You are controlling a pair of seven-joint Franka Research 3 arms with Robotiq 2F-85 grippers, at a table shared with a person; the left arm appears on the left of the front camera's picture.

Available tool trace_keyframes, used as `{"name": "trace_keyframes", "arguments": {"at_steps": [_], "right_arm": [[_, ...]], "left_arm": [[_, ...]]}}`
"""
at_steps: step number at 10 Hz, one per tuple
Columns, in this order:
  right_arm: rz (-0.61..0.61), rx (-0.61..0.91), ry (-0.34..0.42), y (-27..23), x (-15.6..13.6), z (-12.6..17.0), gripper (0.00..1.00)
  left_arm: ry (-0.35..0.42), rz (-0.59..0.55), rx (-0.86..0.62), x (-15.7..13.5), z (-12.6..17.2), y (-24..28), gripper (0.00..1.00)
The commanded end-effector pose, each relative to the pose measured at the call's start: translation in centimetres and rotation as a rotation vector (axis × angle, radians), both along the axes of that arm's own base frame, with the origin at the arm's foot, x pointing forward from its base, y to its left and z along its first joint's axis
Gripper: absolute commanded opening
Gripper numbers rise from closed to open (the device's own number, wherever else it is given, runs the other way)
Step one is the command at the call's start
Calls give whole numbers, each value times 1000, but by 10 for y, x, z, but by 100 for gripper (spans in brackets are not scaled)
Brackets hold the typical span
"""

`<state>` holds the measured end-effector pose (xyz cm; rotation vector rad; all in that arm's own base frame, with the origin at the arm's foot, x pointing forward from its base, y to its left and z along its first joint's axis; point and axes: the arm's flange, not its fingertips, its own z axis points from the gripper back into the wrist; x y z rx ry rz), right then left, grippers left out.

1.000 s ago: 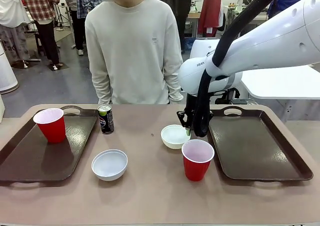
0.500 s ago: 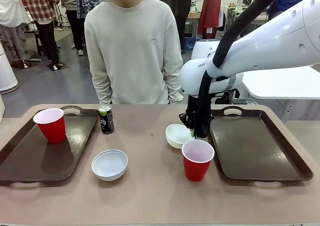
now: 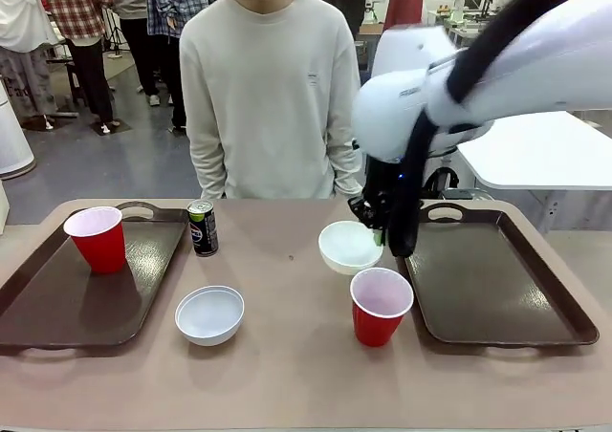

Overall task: Prepare tableware on both trays.
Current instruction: Pick up a Picnic Bowl from the table and place it on a Handle tray.

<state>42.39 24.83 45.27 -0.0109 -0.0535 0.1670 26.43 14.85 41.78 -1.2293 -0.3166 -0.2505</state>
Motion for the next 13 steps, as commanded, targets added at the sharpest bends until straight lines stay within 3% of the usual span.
{"name": "trace_keyframes", "arguments": {"at_steps": [1,3,6,7,9,11,13], "right_arm": [[-72,-12,-52,-28,-42,32,0],[-142,8,-68,-58,-59,57,0],[-227,44,-22,-80,-47,55,0],[-157,10,-74,-72,-59,71,0],[-190,21,-54,-82,-52,66,2],[-261,39,-130,-159,-40,68,2],[-297,63,-139,-202,-34,62,2]], "left_arm": [[-7,2,-12,-1,2,0,100],[-7,2,-12,-1,2,0,100],[-7,2,-12,-1,2,0,100],[-7,2,-12,-1,2,0,100],[-7,2,-12,-1,2,0,100],[-7,2,-12,-1,2,0,100],[-7,2,-12,-1,2,0,100]]}}
